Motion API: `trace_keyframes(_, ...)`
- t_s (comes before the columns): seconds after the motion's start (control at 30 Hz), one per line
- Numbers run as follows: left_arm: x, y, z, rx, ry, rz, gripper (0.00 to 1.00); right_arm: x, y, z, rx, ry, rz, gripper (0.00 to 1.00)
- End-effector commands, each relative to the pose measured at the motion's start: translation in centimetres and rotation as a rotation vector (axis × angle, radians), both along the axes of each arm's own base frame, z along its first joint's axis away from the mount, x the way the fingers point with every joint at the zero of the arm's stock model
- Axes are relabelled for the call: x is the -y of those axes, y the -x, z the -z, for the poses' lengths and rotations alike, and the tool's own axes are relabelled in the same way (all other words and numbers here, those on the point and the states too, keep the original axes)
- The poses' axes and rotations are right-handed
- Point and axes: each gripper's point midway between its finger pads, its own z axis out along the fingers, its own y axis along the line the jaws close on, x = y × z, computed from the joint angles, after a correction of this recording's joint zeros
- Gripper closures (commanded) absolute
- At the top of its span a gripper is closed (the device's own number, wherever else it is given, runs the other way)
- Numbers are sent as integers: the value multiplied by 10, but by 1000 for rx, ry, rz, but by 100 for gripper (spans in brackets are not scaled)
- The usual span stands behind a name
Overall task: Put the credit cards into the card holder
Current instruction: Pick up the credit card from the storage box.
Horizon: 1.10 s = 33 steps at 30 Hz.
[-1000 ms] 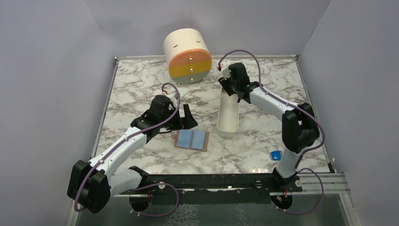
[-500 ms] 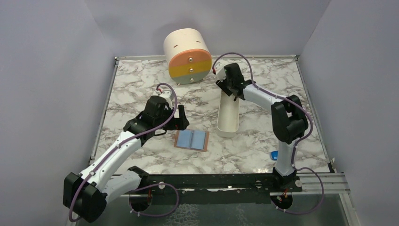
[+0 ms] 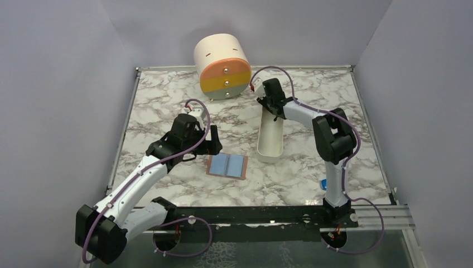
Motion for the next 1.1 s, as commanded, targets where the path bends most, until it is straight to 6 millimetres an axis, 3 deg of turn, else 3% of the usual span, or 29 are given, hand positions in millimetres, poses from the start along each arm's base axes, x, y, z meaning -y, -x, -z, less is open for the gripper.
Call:
trace_keyframes(0.0,-1,-9,-6,29,0,-16,1,1,-24,-27,120,-36,47,64)
trace_keyframes(0.23,7,-8,6,-10,34,-1,1,-3,-27,-38,131,-61,27,69)
trace_keyframes(0.6,12,-8,9,-24,57,11,1,-3,-27,-47,134,-58,27,65)
trace_keyframes(0.87,8,-7,12,-32,59,-13,1,-3,-26,-52,133,-57,17,76)
trace_keyframes(1.07,-4,-4,35,-110,-13,-73,1,-2,-23,-66,158,-77,23,83)
